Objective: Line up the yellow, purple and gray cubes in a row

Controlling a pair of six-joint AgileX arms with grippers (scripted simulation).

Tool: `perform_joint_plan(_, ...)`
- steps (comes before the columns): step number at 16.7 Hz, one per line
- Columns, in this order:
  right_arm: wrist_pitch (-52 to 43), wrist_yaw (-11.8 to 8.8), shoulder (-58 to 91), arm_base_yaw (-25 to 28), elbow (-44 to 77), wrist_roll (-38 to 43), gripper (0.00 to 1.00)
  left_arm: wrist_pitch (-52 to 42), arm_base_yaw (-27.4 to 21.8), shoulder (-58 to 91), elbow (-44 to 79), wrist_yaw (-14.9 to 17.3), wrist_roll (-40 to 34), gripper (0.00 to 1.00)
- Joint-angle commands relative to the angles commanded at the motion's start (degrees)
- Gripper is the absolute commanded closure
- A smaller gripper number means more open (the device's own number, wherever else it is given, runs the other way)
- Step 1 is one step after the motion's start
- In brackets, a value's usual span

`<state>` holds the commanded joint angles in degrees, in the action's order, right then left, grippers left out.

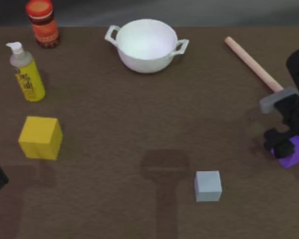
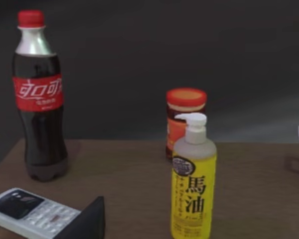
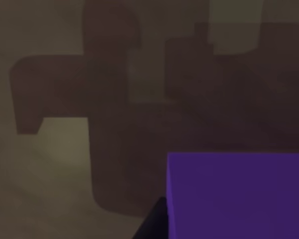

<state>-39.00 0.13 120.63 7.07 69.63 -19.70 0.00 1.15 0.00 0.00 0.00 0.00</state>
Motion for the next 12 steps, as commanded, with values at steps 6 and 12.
perform_joint_plan(6, 0.0, 0.0, 0.0, 0.0, 0.0, 0.0, 1.0, 0.0, 0.0, 0.0, 0.0, 0.0, 0.0, 0.0)
perform_joint_plan(12, -8.0, -0.4, -4.8, -0.4, 4.0, 0.8, 1.0, 0.0, 0.0, 0.0, 0.0, 0.0, 0.0, 0.0)
